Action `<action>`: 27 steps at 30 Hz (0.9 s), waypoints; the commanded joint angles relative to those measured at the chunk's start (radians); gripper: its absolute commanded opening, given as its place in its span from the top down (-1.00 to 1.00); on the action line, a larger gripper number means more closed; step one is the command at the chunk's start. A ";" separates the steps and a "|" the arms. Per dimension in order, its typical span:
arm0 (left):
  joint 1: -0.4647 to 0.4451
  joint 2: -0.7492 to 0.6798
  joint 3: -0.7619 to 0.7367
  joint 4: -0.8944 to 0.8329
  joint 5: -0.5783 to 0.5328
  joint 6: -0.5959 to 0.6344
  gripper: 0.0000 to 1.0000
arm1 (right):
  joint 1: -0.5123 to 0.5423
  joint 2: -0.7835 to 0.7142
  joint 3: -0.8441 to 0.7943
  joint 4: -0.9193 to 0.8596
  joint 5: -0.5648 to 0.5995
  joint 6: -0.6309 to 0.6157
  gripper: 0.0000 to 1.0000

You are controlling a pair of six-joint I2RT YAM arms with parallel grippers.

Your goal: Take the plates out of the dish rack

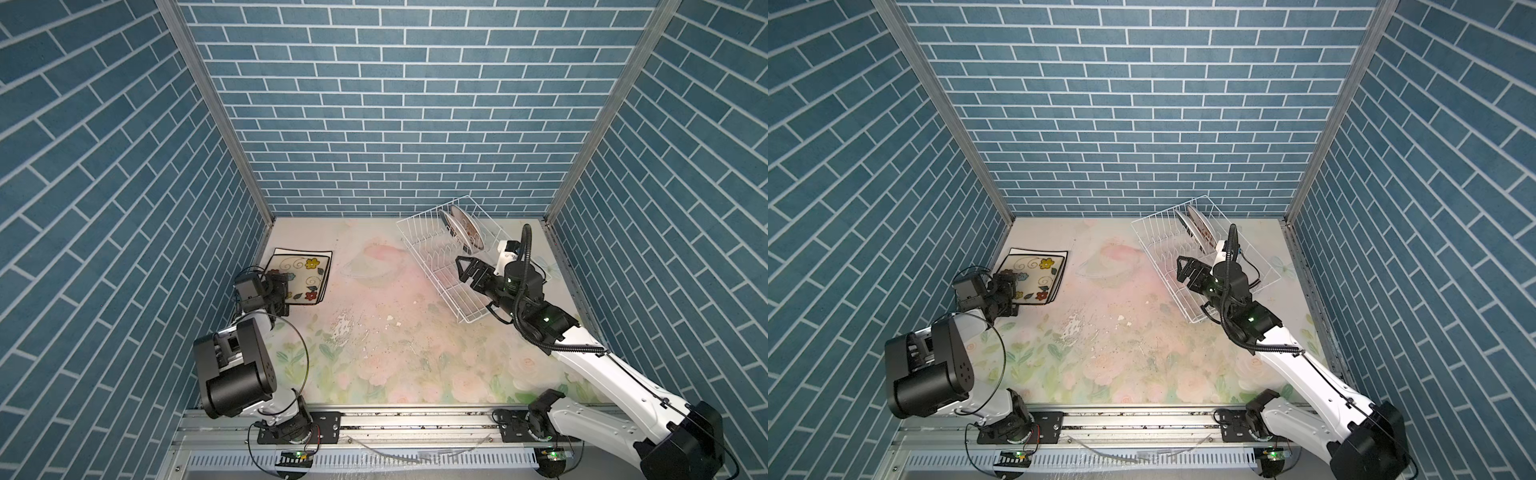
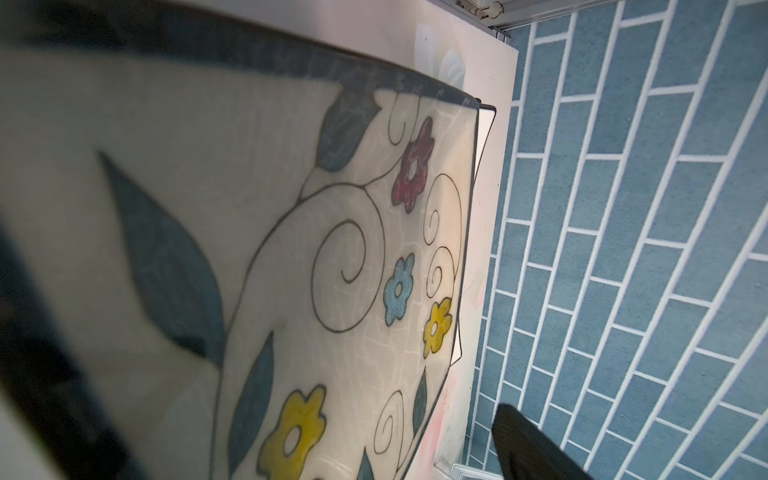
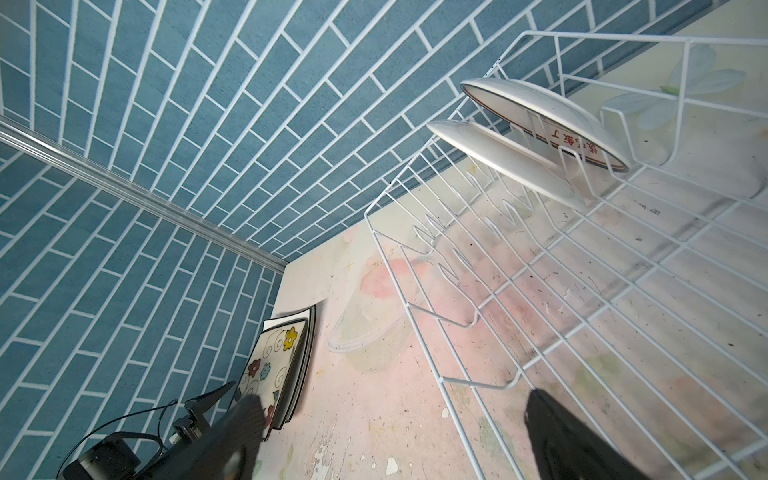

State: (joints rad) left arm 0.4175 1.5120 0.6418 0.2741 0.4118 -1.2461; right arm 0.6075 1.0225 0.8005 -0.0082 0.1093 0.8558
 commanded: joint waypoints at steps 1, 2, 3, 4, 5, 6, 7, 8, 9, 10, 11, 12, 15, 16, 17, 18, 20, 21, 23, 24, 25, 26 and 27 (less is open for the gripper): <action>-0.010 0.011 0.045 0.031 -0.002 0.005 -0.83 | -0.003 -0.017 -0.027 0.011 0.018 -0.004 -0.97; -0.010 0.014 0.045 0.033 -0.001 0.004 -0.84 | -0.005 -0.018 -0.027 0.010 0.019 -0.005 -0.97; -0.012 0.014 0.047 0.032 -0.003 0.002 -0.84 | -0.003 -0.019 -0.027 0.008 0.020 -0.004 -0.97; -0.012 0.015 0.048 0.030 -0.005 0.002 -0.86 | -0.003 -0.021 -0.027 0.010 0.022 -0.004 -0.97; -0.013 0.018 0.050 0.028 -0.007 0.001 -0.87 | -0.003 -0.021 -0.027 0.010 0.022 -0.005 -0.97; -0.013 0.019 0.052 0.023 -0.008 0.000 -0.89 | -0.004 -0.021 -0.027 0.009 0.024 -0.006 -0.98; -0.014 0.020 0.053 0.022 -0.010 0.000 -0.92 | -0.003 -0.021 -0.027 0.008 0.024 -0.006 -0.97; -0.017 0.022 0.053 0.021 -0.011 0.000 -0.93 | -0.004 -0.021 -0.027 0.008 0.024 -0.006 -0.97; -0.019 0.024 0.053 0.021 -0.015 0.000 -0.96 | -0.004 -0.019 -0.027 0.010 0.023 -0.006 -0.97; -0.021 0.027 0.053 0.017 -0.019 0.000 -0.97 | -0.004 -0.019 -0.027 0.010 0.022 -0.006 -0.97; -0.023 0.029 0.053 0.013 -0.019 0.002 -0.98 | -0.005 -0.018 -0.027 0.009 0.022 -0.006 -0.97; -0.025 0.035 0.077 0.010 -0.019 0.003 -0.99 | -0.006 -0.017 -0.027 0.010 0.023 -0.006 -0.98; -0.028 0.043 0.078 0.013 -0.024 -0.006 -0.99 | -0.004 -0.015 -0.027 0.010 0.024 -0.007 -0.97; -0.030 0.046 0.076 0.020 -0.027 -0.014 -0.99 | -0.004 -0.014 -0.028 0.010 0.025 -0.008 -0.98; -0.034 0.049 0.076 0.024 -0.028 -0.020 -0.99 | -0.005 -0.013 -0.029 0.009 0.026 -0.008 -0.97; -0.040 0.051 0.078 0.026 -0.030 -0.024 -0.99 | -0.005 -0.012 -0.027 0.010 0.025 -0.008 -0.97; -0.044 0.054 0.084 0.016 -0.036 -0.022 -0.99 | -0.004 -0.010 -0.024 0.008 0.021 -0.010 -0.97; -0.047 0.053 0.084 0.014 -0.039 -0.021 -0.99 | -0.005 -0.010 -0.023 0.007 0.023 -0.012 -0.97; -0.049 0.054 0.080 0.013 -0.040 -0.025 -0.99 | -0.005 -0.012 -0.025 0.006 0.026 -0.012 -0.97; -0.050 0.051 0.077 0.012 -0.042 -0.026 -0.99 | -0.005 -0.013 -0.026 0.007 0.028 -0.012 -0.97; -0.052 0.050 0.075 0.005 -0.044 -0.024 -0.99 | -0.005 -0.013 -0.027 0.008 0.027 -0.012 -0.97; -0.051 0.047 0.073 -0.002 -0.045 -0.021 -0.99 | -0.005 -0.013 -0.027 0.008 0.026 -0.012 -0.97; -0.051 0.043 0.073 -0.010 -0.048 -0.016 -0.99 | -0.006 -0.013 -0.027 0.008 0.026 -0.012 -0.97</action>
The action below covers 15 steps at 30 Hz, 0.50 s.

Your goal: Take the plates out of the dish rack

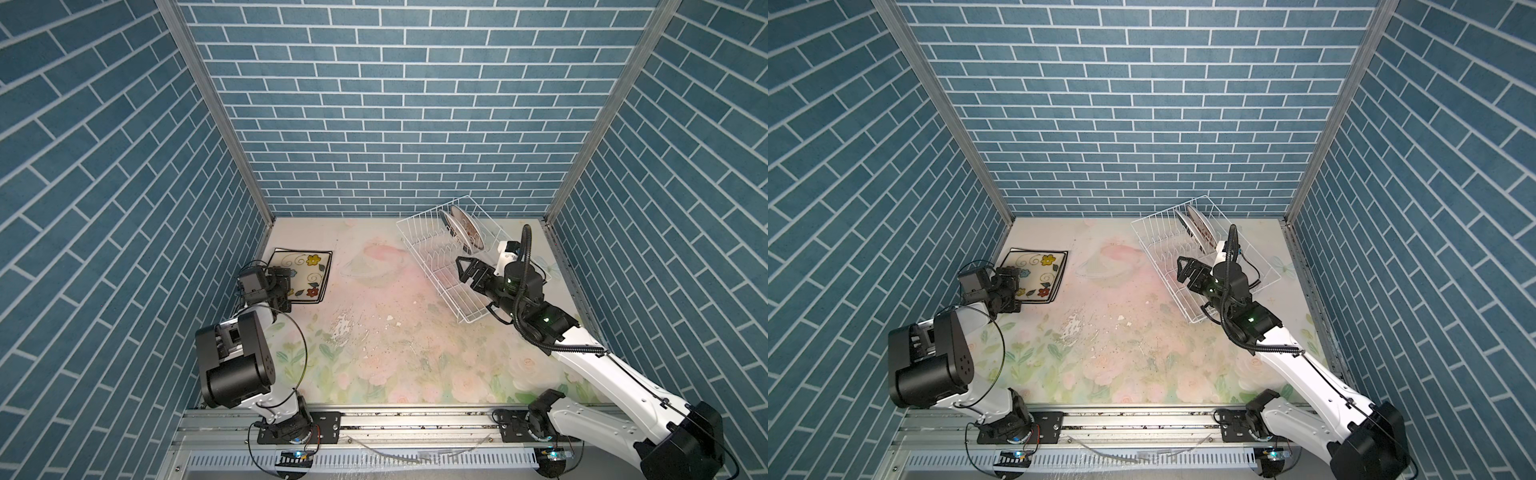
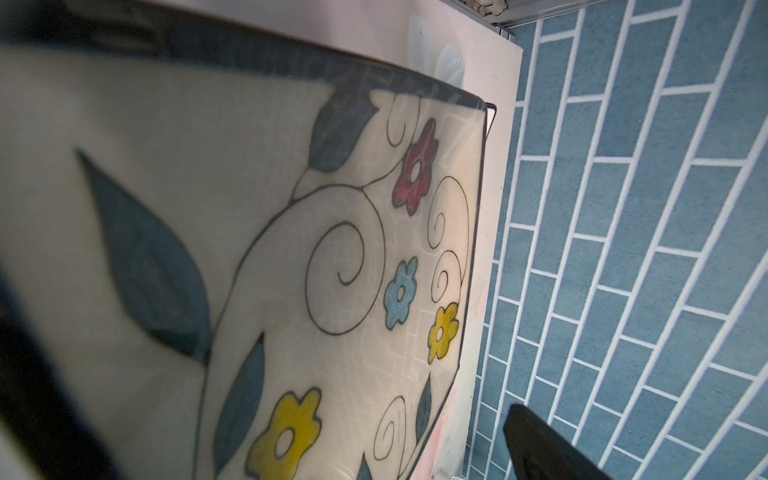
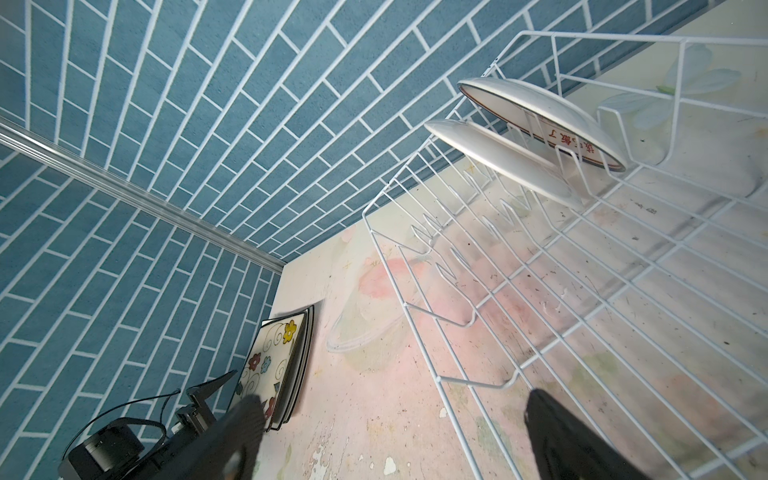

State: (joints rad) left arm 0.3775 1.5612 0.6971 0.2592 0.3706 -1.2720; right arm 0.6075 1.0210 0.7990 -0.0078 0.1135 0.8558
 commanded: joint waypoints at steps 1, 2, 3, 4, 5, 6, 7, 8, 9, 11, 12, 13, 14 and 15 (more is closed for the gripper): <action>-0.012 -0.011 0.020 -0.013 -0.008 0.015 -0.99 | -0.005 -0.012 -0.026 0.008 0.021 -0.012 -0.97; -0.011 -0.013 0.024 -0.028 -0.014 0.022 -0.99 | -0.006 -0.012 -0.026 0.008 0.021 -0.012 -0.97; -0.011 -0.017 0.029 -0.045 -0.021 0.032 -0.99 | -0.005 -0.012 -0.026 0.008 0.022 -0.012 -0.98; -0.011 -0.021 0.035 -0.064 -0.026 0.038 -0.99 | -0.005 -0.013 -0.026 0.008 0.020 -0.014 -0.97; -0.011 -0.023 0.040 -0.079 -0.027 0.041 -0.99 | -0.005 -0.013 -0.026 0.008 0.018 -0.014 -0.97; -0.012 -0.027 0.047 -0.095 -0.032 0.044 -0.99 | -0.005 -0.015 -0.026 0.007 0.020 -0.014 -0.97; -0.012 -0.030 0.053 -0.114 -0.038 0.046 -0.99 | -0.005 -0.016 -0.025 0.006 0.020 -0.014 -0.97; -0.011 -0.033 0.057 -0.128 -0.043 0.048 -0.99 | -0.005 -0.018 -0.026 0.004 0.021 -0.015 -0.97; -0.011 -0.036 0.064 -0.145 -0.050 0.049 -0.99 | -0.005 -0.019 -0.026 0.003 0.022 -0.015 -0.97; -0.012 -0.044 0.075 -0.178 -0.064 0.055 -0.99 | -0.005 -0.022 -0.026 0.002 0.021 -0.017 -0.97; -0.012 -0.047 0.081 -0.197 -0.075 0.057 -0.99 | -0.006 -0.024 -0.027 0.002 0.023 -0.018 -0.97; -0.014 -0.052 0.086 -0.212 -0.082 0.058 -0.99 | -0.005 -0.025 -0.027 0.002 0.023 -0.018 -0.97; -0.014 -0.053 0.087 -0.215 -0.085 0.058 -0.99 | -0.005 -0.025 -0.027 0.002 0.023 -0.019 -0.97; -0.016 -0.053 0.088 -0.216 -0.087 0.054 -0.99 | -0.005 -0.026 -0.029 0.002 0.024 -0.018 -0.97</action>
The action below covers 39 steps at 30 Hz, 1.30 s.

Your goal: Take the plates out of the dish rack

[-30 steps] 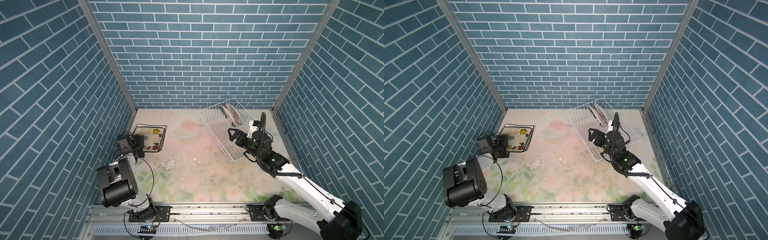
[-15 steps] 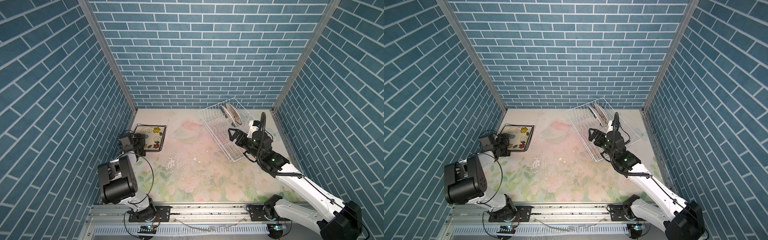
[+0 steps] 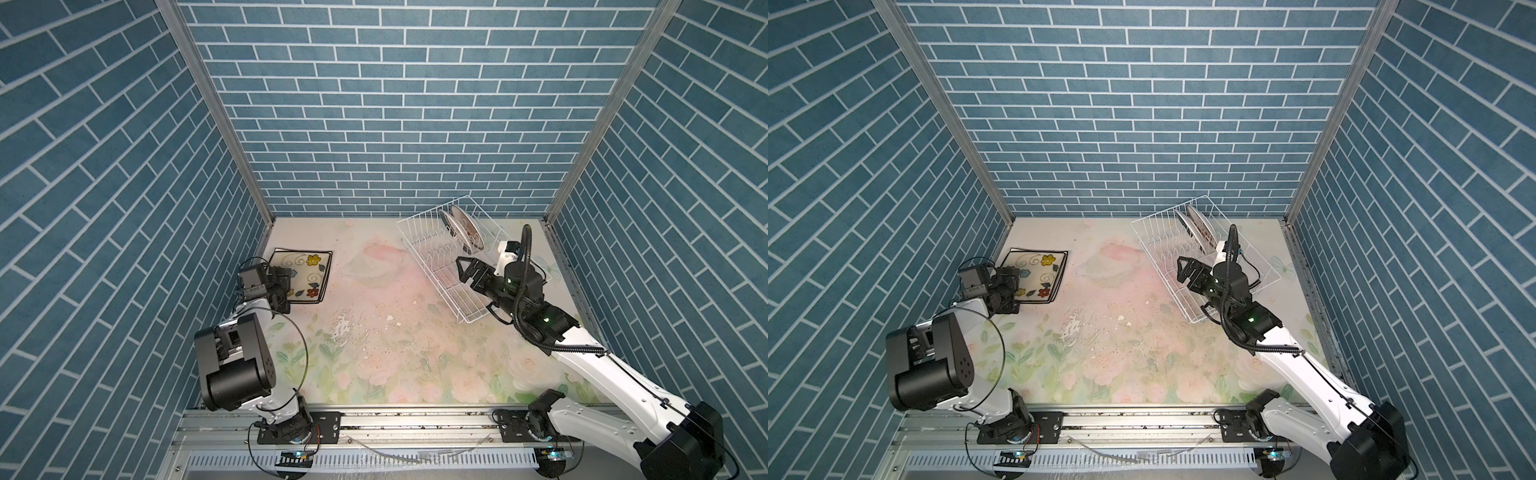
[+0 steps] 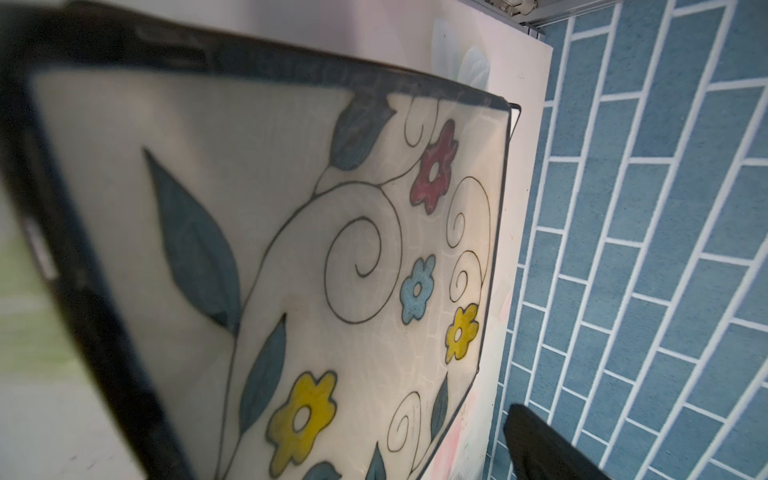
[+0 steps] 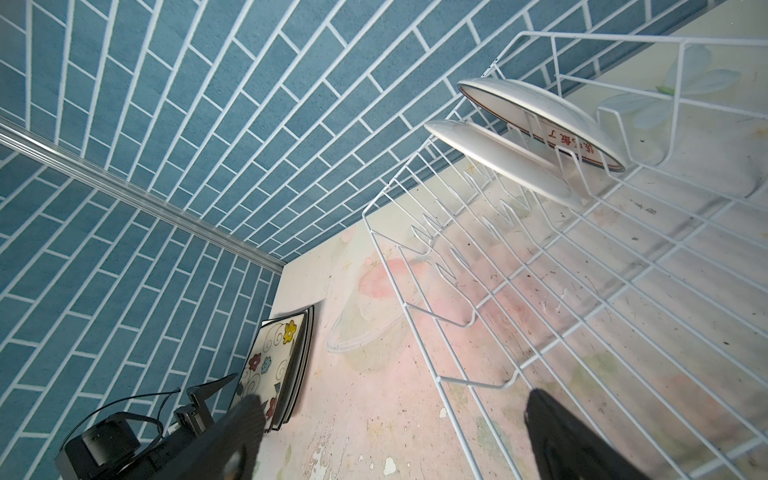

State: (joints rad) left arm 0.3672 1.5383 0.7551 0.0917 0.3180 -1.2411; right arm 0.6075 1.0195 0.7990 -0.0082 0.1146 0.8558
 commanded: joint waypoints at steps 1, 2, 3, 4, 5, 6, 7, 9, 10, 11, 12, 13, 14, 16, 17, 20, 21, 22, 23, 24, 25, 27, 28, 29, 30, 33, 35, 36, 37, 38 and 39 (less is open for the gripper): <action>-0.005 -0.032 0.032 -0.053 -0.036 0.017 -0.99 | -0.005 -0.025 -0.029 0.002 0.023 -0.019 -0.97; -0.007 -0.032 0.034 -0.056 -0.038 0.015 -0.99 | -0.005 -0.025 -0.030 0.003 0.023 -0.018 -0.98; -0.010 -0.031 0.038 -0.065 -0.043 0.013 -0.99 | -0.005 -0.025 -0.030 0.001 0.023 -0.018 -0.98; -0.010 -0.032 0.046 -0.080 -0.049 0.012 -0.99 | -0.005 -0.024 -0.030 0.002 0.023 -0.018 -0.97; -0.012 -0.034 0.055 -0.094 -0.053 0.015 -0.99 | -0.005 -0.024 -0.030 0.002 0.022 -0.018 -0.98; -0.012 -0.036 0.064 -0.115 -0.060 0.018 -1.00 | -0.005 -0.024 -0.029 0.002 0.022 -0.019 -0.97; -0.011 -0.041 0.072 -0.135 -0.070 0.021 -0.99 | -0.005 -0.024 -0.027 0.002 0.022 -0.020 -0.97; -0.012 -0.047 0.078 -0.153 -0.081 0.023 -0.99 | -0.006 -0.024 -0.027 0.002 0.022 -0.020 -0.97; -0.012 -0.049 0.080 -0.157 -0.083 0.025 -0.99 | -0.005 -0.024 -0.027 0.002 0.023 -0.020 -0.97; -0.012 -0.050 0.082 -0.162 -0.084 0.025 -0.99 | -0.006 -0.025 -0.027 0.002 0.023 -0.020 -0.97; -0.013 -0.046 0.086 -0.170 -0.083 0.025 -0.99 | -0.006 -0.025 -0.028 0.002 0.021 -0.020 -0.97; -0.011 -0.046 0.089 -0.177 -0.083 0.026 -0.99 | -0.005 -0.027 -0.029 0.002 0.020 -0.020 -0.97; -0.013 -0.044 0.090 -0.182 -0.082 0.025 -0.99 | -0.005 -0.028 -0.029 0.002 0.021 -0.020 -0.98; -0.012 -0.044 0.089 -0.186 -0.079 0.023 -0.99 | -0.006 -0.033 -0.031 0.000 0.023 -0.020 -0.97; -0.012 -0.045 0.090 -0.188 -0.077 0.022 -0.99 | -0.007 -0.035 -0.032 -0.001 0.023 -0.020 -0.97; -0.013 -0.066 0.082 -0.193 -0.082 0.028 -0.99 | -0.005 -0.044 -0.030 -0.013 0.028 -0.029 -0.98; -0.014 -0.076 0.084 -0.208 -0.096 0.034 -0.99 | -0.007 -0.047 -0.026 -0.025 0.036 -0.036 -0.97; -0.014 -0.087 0.087 -0.229 -0.116 0.042 -0.99 | -0.005 -0.051 -0.020 -0.040 0.045 -0.044 -0.97; -0.014 -0.096 0.087 -0.244 -0.131 0.051 -0.99 | -0.006 -0.053 -0.011 -0.059 0.054 -0.054 -0.97; -0.014 -0.108 0.089 -0.265 -0.147 0.059 -0.99 | -0.007 -0.054 0.006 -0.091 0.064 -0.071 -0.97; -0.014 -0.120 0.090 -0.283 -0.162 0.064 -0.99 | -0.007 -0.052 0.027 -0.131 0.075 -0.090 -0.97; -0.014 -0.137 0.082 -0.293 -0.179 0.068 -0.99 | -0.007 -0.043 0.077 -0.215 0.100 -0.144 -0.97; -0.013 -0.144 0.076 -0.295 -0.185 0.066 -0.99 | -0.007 -0.034 0.103 -0.260 0.114 -0.175 -0.97; -0.013 -0.147 0.069 -0.299 -0.189 0.058 -0.99 | -0.005 -0.027 0.124 -0.294 0.127 -0.200 -0.97; -0.012 -0.150 0.062 -0.302 -0.190 0.051 -0.99 | -0.006 -0.018 0.147 -0.332 0.144 -0.232 -0.97; -0.015 -0.164 0.044 -0.299 -0.182 0.049 -0.99 | -0.007 0.006 0.198 -0.415 0.181 -0.311 -0.97; -0.017 -0.180 0.031 -0.299 -0.180 0.059 -0.99 | -0.007 0.027 0.234 -0.455 0.196 -0.358 -0.97; -0.018 -0.191 0.027 -0.299 -0.179 0.069 -0.99 | -0.006 0.044 0.256 -0.482 0.210 -0.379 -0.97; -0.020 -0.202 0.026 -0.297 -0.176 0.084 -0.99 | -0.007 0.059 0.276 -0.509 0.227 -0.390 -0.97; -0.020 -0.211 0.029 -0.294 -0.166 0.111 -0.99 | -0.006 0.079 0.300 -0.542 0.261 -0.394 -0.98; -0.020 -0.223 0.037 -0.305 -0.157 0.133 -0.99 | -0.008 0.097 0.323 -0.574 0.283 -0.411 -0.97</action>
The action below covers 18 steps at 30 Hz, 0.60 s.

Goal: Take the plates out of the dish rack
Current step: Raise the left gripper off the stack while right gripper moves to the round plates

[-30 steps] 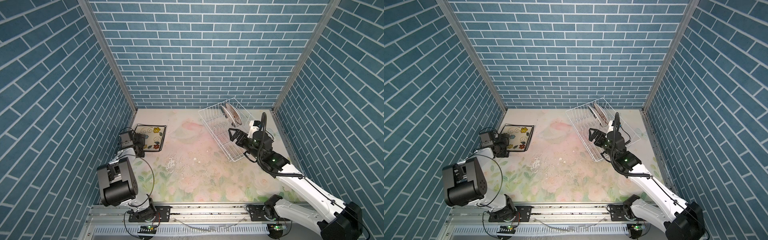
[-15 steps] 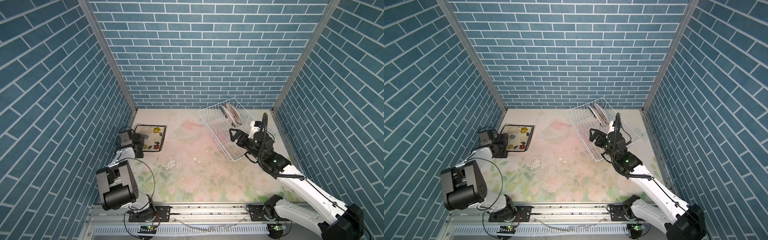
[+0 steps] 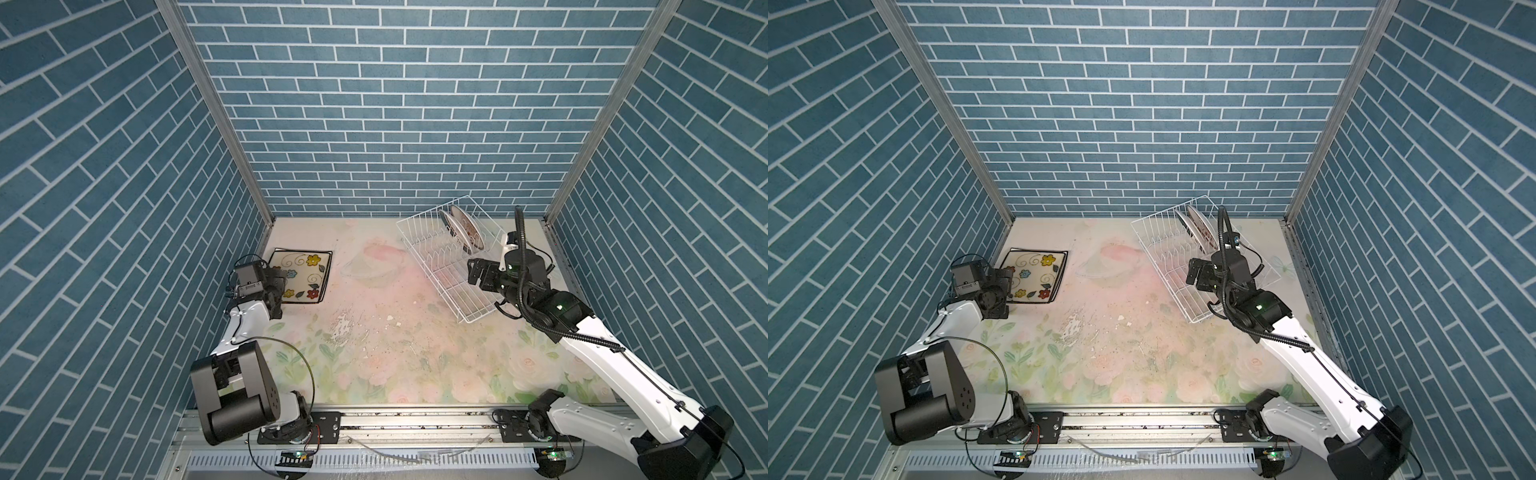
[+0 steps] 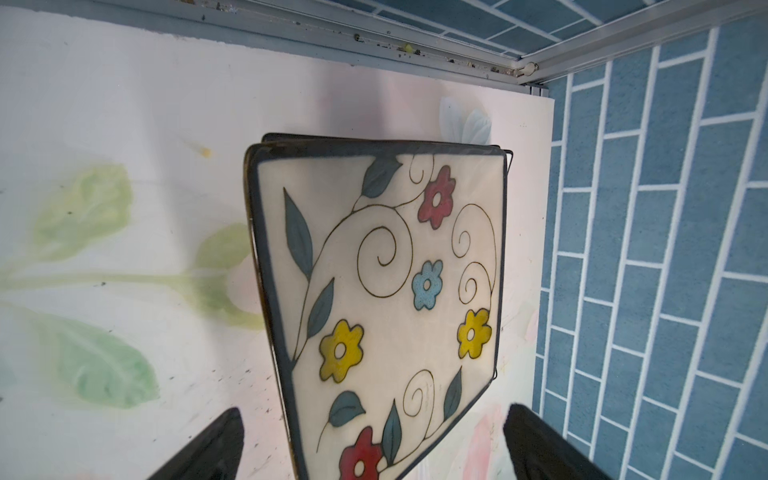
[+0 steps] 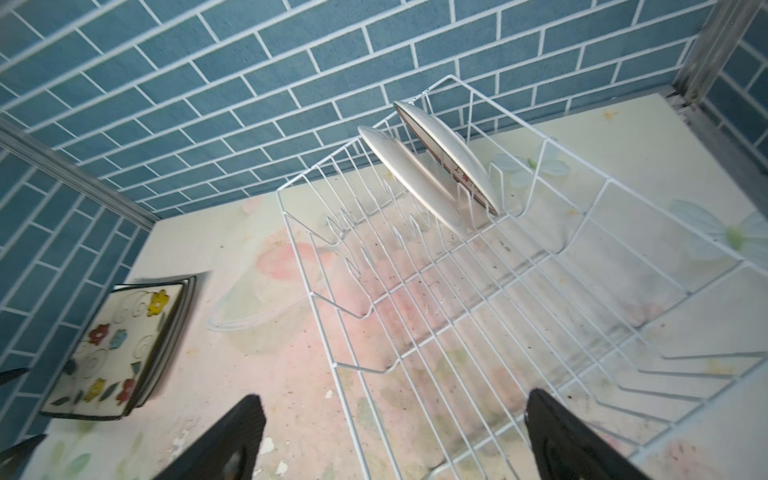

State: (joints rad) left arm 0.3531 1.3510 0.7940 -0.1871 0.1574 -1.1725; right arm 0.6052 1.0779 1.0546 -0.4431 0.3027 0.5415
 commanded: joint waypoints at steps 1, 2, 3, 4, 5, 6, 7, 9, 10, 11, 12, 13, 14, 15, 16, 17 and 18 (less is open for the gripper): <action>-0.008 -0.049 0.006 -0.035 0.014 0.105 -0.99 | -0.005 0.061 0.088 -0.162 0.110 -0.119 -0.98; -0.008 -0.063 0.009 -0.037 0.025 0.128 -0.99 | -0.005 0.080 0.104 -0.181 0.124 -0.131 -0.97; -0.008 -0.079 0.015 -0.042 0.035 0.152 -0.99 | -0.006 0.103 0.125 -0.199 0.134 -0.149 -0.97; -0.012 -0.099 0.019 -0.050 0.042 0.172 -0.99 | -0.005 0.123 0.139 -0.208 0.137 -0.168 -0.97; -0.015 -0.116 0.020 -0.051 0.044 0.191 -0.99 | -0.007 0.142 0.151 -0.211 0.138 -0.183 -0.97; -0.024 -0.138 0.023 -0.051 0.042 0.217 -0.99 | -0.007 0.162 0.162 -0.213 0.138 -0.199 -0.97; -0.035 -0.157 0.026 -0.053 0.031 0.242 -0.99 | -0.008 0.180 0.174 -0.213 0.139 -0.214 -0.97; -0.071 -0.193 0.025 -0.047 0.005 0.286 -0.99 | -0.008 0.213 0.198 -0.220 0.149 -0.238 -0.97; -0.100 -0.212 0.022 -0.038 -0.015 0.316 -0.99 | -0.008 0.232 0.214 -0.225 0.156 -0.252 -0.97; -0.127 -0.226 0.020 -0.031 -0.035 0.343 -0.99 | -0.008 0.249 0.227 -0.228 0.165 -0.266 -0.97; -0.163 -0.241 0.017 -0.023 -0.060 0.378 -0.99 | -0.009 0.269 0.244 -0.237 0.181 -0.278 -0.98; -0.199 -0.249 0.018 -0.018 -0.081 0.411 -0.99 | -0.010 0.294 0.268 -0.250 0.200 -0.288 -0.98; -0.226 -0.257 0.019 -0.014 -0.094 0.433 -0.99 | -0.010 0.317 0.290 -0.267 0.220 -0.291 -0.98; -0.252 -0.261 0.018 -0.009 -0.102 0.453 -0.99 | -0.010 0.349 0.320 -0.292 0.245 -0.294 -0.97; -0.275 -0.262 0.016 0.000 -0.104 0.466 -0.99 | -0.010 0.383 0.354 -0.321 0.273 -0.297 -0.98; -0.291 -0.263 0.014 0.009 -0.103 0.470 -0.99 | -0.010 0.415 0.384 -0.347 0.301 -0.298 -0.97; -0.309 -0.263 0.010 0.022 -0.102 0.471 -0.99 | -0.010 0.456 0.420 -0.380 0.336 -0.296 -0.97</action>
State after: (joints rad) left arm 0.0780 1.0939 0.7952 -0.1905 0.0959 -0.7826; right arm 0.5995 1.4696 1.3823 -0.7136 0.5152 0.2924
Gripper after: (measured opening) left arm 0.996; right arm 0.988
